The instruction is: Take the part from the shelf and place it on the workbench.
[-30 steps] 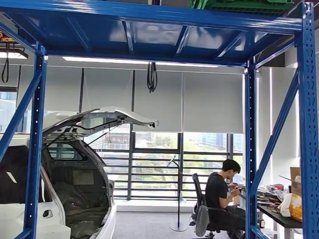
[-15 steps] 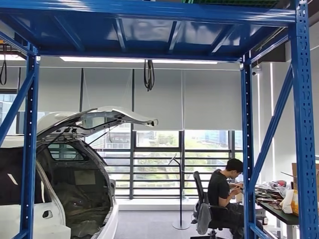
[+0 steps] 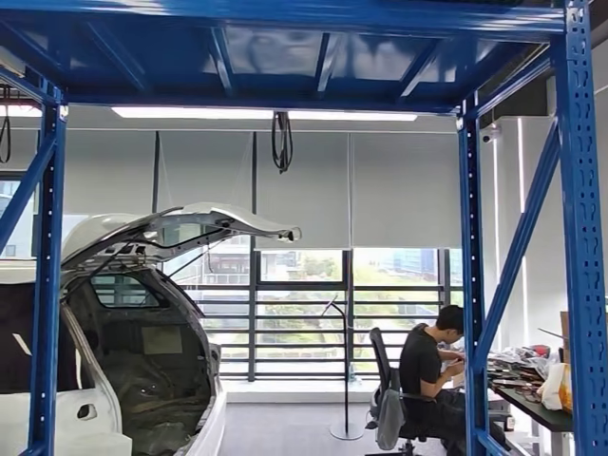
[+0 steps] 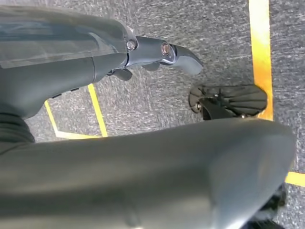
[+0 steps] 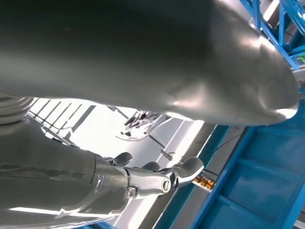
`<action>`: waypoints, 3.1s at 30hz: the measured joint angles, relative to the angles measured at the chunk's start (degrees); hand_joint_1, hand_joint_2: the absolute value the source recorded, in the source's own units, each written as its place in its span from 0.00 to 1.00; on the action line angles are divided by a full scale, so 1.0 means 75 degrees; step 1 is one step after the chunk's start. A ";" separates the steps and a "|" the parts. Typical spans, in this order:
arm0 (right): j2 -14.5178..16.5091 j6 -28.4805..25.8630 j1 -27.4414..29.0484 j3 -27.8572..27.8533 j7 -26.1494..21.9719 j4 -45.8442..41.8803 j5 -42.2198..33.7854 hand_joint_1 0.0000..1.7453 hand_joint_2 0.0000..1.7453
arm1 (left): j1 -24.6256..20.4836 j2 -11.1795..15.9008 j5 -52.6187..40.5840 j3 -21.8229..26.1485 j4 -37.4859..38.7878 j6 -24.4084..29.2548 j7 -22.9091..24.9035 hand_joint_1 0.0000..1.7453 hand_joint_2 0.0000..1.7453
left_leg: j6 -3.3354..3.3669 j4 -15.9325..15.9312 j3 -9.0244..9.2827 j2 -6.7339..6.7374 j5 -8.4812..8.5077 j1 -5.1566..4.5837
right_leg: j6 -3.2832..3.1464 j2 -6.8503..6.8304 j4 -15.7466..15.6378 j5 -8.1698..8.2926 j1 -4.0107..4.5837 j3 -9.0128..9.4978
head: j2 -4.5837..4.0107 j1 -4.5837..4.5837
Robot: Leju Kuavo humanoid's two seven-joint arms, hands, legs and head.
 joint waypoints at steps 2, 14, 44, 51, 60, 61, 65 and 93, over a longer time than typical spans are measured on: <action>0.0000 -0.0009 -0.0006 -0.0005 -0.0026 -0.0007 -0.0023 0.00 0.00 | 0.0004 0.0000 -0.0016 -0.0006 0.0000 0.0000 -0.0008 0.00 0.00 | 0.0033 -0.0114 0.0041 -0.0010 -0.0061 -0.0005 | 0.0083 -0.0009 -0.0033 -0.0018 -0.0004 0.0001 | 0.0000 0.0001; -0.0002 0.0055 -0.0059 -0.0096 -0.0232 -0.0017 -0.0287 0.00 0.00 | 0.0008 0.0020 -0.0098 -0.0094 0.0003 -0.0001 -0.0040 0.00 0.00 | 0.0089 -0.0248 0.0519 -0.0066 -0.0354 0.0016 | 0.0094 0.0019 0.0318 0.0504 0.0029 -0.0646 | 0.0001 -0.0001; 0.0076 0.0165 0.0009 -0.0142 -0.0320 -0.0062 -0.0393 0.00 0.00 | 0.0042 0.0052 -0.0134 -0.0183 0.0025 0.0007 -0.0061 0.00 0.00 | 0.0176 -0.0242 0.0663 0.0067 -0.0487 -0.0033 | -0.0041 -0.0006 0.0592 0.0521 0.0089 -0.0840 | -0.0001 -0.0001; 0.0238 0.0082 0.0077 -0.0284 -0.0300 -0.0111 -0.0405 0.00 0.00 | 0.0016 0.0094 -0.0120 -0.0189 0.0041 0.0070 -0.0077 0.00 0.00 | -0.0039 0.0072 0.0597 0.0145 -0.0846 -0.0050 | -0.0241 0.0022 -0.0197 0.0523 0.0069 -0.0412 | 0.0001 0.0002; 0.0137 0.2148 0.0194 -0.0390 0.0740 0.0372 -0.2508 0.00 0.00 | 0.0089 0.0254 0.0240 -0.0020 0.0042 0.0215 -0.0267 0.00 0.00 | -0.0241 0.0080 -0.0086 0.0091 0.0101 0.0120 | -0.0040 0.0144 -0.0149 0.0126 -0.0005 0.0054 | -0.0001 0.0002; -0.0007 0.2396 0.0265 -0.0462 0.0863 0.0484 -0.2800 0.00 0.00 | 0.0090 0.0256 0.0262 0.0007 0.0043 0.0224 -0.0284 0.00 0.00 | -0.0203 -0.0069 -0.0034 0.0076 0.0109 0.0116 | -0.0003 0.0146 -0.0126 0.0080 0.0005 0.0054 | -0.0001 -0.0001; -0.0760 0.3133 0.0708 -0.0986 0.1268 0.0887 -0.3835 0.00 0.00 | 0.0121 0.0295 0.0321 0.0098 0.0043 0.0254 -0.0345 0.00 0.00 | -0.0081 -0.0144 -0.0027 0.0021 0.0041 0.0099 | -0.0073 0.0118 -0.0156 0.0083 0.0014 0.0071 | -0.0001 -0.0007; 0.0410 -0.0935 0.0325 -0.1873 0.4814 0.3447 0.6553 0.00 1.00 | -0.0012 0.0187 -0.0119 0.0132 0.0044 0.0204 -0.0232 0.00 0.00 | 0.0040 -0.0157 0.0051 0.0030 -0.0020 0.0064 | 0.0131 0.0103 -0.0225 0.0037 0.0003 0.0156 | -0.0001 -0.0007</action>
